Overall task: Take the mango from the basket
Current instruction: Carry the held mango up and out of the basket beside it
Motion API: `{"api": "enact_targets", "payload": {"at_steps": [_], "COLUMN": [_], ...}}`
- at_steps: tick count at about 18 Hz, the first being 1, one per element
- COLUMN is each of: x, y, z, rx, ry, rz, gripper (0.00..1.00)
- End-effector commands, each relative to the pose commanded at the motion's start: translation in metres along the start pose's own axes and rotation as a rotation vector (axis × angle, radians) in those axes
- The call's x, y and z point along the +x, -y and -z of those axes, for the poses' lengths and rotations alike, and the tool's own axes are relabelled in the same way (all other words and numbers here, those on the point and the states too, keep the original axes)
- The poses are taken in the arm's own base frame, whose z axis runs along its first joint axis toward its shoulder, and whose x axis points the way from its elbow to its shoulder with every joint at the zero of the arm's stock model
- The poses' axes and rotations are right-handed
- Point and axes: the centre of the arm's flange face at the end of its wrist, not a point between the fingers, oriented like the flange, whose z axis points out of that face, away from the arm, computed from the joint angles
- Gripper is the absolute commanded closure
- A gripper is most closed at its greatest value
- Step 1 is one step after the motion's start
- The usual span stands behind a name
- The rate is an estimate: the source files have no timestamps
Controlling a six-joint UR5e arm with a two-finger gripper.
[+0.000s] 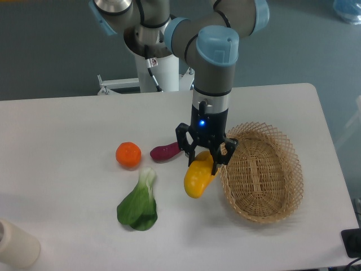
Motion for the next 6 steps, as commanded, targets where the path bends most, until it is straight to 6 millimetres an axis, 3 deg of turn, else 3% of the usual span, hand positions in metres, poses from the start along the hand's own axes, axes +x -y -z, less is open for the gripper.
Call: {"api": "enact_targets", "payload": {"at_steps": [6], "x": [-0.0009], "y": [0.0016], "z": [0.0026], "rx": [0.004], "ry": [0.005], "rz": [0.000], "gripper": [0.50]}}
